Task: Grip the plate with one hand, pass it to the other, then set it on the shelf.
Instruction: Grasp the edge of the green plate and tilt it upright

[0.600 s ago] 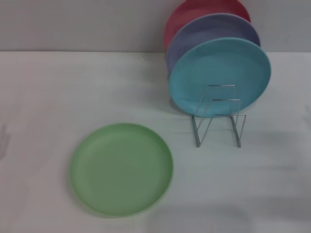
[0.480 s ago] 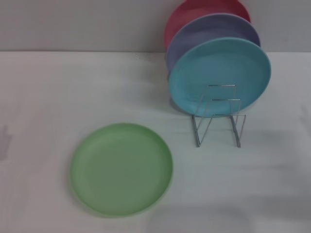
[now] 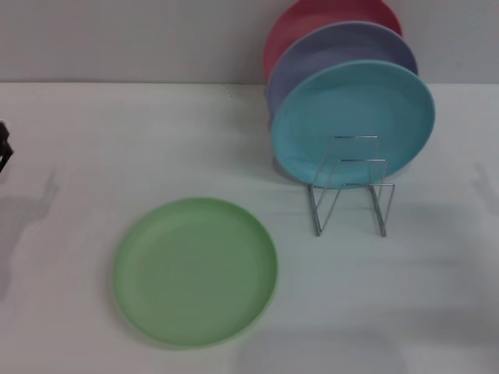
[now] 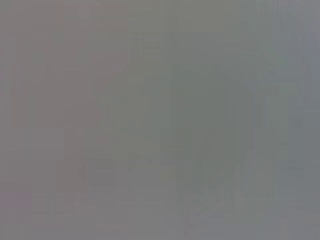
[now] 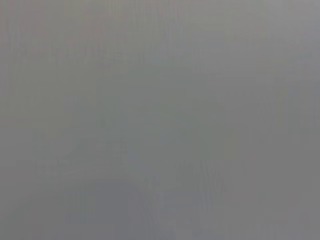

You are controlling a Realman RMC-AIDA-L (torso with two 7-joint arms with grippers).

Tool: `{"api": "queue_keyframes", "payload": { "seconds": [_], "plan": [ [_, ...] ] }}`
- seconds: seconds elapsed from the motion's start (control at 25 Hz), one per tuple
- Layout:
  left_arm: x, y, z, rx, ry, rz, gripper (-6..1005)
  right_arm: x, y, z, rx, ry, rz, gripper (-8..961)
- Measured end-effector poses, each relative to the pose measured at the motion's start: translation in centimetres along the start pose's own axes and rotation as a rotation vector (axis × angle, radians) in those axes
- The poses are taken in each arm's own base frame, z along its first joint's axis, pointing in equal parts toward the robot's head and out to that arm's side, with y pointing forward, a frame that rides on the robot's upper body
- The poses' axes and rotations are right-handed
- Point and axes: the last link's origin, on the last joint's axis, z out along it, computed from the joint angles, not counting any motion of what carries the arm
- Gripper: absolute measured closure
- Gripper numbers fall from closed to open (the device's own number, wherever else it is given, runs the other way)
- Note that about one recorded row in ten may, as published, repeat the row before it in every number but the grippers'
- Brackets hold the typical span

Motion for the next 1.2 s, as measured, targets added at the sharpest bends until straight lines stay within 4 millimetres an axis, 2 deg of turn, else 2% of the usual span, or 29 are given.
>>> {"api": "queue_keyframes", "payload": {
  "seconds": [0.16, 0.28, 0.32, 0.36, 0.4, 0.56, 0.64, 0.84, 1.2],
  "plan": [
    [1.8, 0.2, 2.0, 0.052, -0.123, 0.095, 221, 0.0, 0.2, 0.4, -0.009, -0.002, 0.002, 127],
    [4.5, 0.9, 3.4, 0.067, -0.238, 0.117, 222, 0.0, 0.2, 0.5, -0.012, -0.003, 0.003, 127],
    [5.4, 1.3, 3.7, 0.059, -0.277, 0.112, 222, 0.0, 0.3, 0.6, -0.014, -0.003, 0.003, 127],
    [7.2, 2.5, 4.2, 0.028, -0.379, 0.104, 222, 0.0, 0.3, 0.6, -0.015, -0.002, 0.003, 127],
    [7.2, 2.5, 4.2, 0.028, -0.379, 0.104, 223, 0.1, 0.3, 0.6, -0.016, -0.001, 0.003, 127],
    [10.7, 5.0, 4.5, -0.055, -0.599, 0.091, 223, 0.2, 0.3, 0.4, -0.015, 0.006, 0.005, 126],
    [11.1, 5.3, 4.5, -0.065, -0.628, 0.086, 224, 0.2, 0.3, 0.3, -0.014, 0.008, 0.006, 126],
    [11.4, 6.2, 3.8, -0.162, -0.829, 0.038, 225, 0.4, 0.3, -0.2, -0.015, 0.026, 0.015, 126],
    [8.9, 7.8, 2.7, -0.253, -0.979, 0.029, 227, 0.6, 0.7, -0.6, -0.04, 0.041, 0.023, 126]
  ]
}}
